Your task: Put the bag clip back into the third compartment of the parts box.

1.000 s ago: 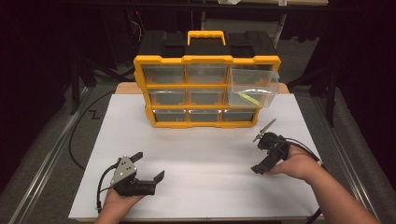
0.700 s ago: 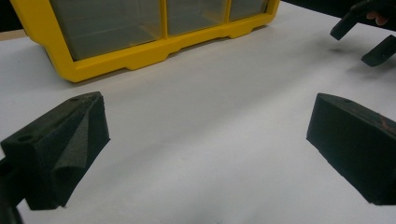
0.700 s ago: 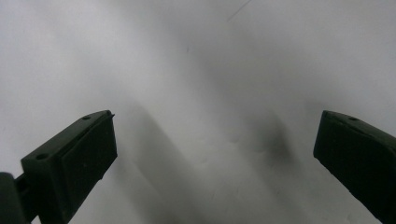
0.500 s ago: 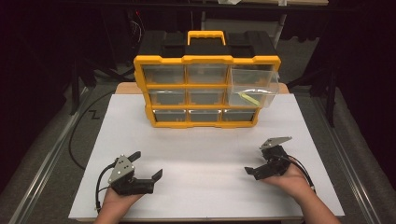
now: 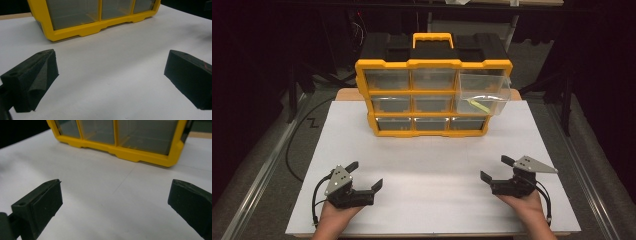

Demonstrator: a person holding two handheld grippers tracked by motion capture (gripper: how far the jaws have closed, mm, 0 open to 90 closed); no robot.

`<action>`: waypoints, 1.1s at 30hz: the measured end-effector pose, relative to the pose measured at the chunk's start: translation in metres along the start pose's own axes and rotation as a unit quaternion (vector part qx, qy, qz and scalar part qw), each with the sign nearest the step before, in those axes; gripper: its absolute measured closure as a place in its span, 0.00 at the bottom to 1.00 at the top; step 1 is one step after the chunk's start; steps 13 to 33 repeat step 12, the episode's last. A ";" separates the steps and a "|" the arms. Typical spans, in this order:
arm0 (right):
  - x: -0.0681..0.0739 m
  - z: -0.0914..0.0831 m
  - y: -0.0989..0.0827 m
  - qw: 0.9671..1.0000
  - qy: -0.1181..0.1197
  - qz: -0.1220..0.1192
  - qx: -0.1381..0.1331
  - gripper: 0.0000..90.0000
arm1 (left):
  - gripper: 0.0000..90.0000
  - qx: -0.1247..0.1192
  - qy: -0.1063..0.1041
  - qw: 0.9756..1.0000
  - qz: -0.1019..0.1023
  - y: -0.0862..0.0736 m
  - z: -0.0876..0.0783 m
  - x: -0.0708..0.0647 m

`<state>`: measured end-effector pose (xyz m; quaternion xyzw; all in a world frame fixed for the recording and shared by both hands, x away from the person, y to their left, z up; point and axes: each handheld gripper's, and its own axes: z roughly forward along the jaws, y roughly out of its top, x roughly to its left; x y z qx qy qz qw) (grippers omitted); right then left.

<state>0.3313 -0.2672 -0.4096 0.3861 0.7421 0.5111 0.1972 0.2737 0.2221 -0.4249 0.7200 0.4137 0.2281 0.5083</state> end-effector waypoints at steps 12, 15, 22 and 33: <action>-0.002 -0.004 -0.011 1.000 -0.004 0.001 -0.003 0.00 | 0.00 -0.001 0.012 1.000 -0.003 0.000 -0.002 -0.002; -0.002 -0.004 -0.011 1.000 -0.004 0.001 -0.003 0.00 | 0.00 -0.001 0.012 1.000 -0.003 0.000 -0.002 -0.002; -0.002 -0.004 -0.011 1.000 -0.004 0.001 -0.003 0.00 | 0.00 -0.001 0.012 1.000 -0.003 0.000 -0.002 -0.002; -0.002 -0.004 -0.011 1.000 -0.004 0.001 -0.003 0.00 | 0.00 -0.001 0.012 1.000 -0.003 0.000 -0.002 -0.002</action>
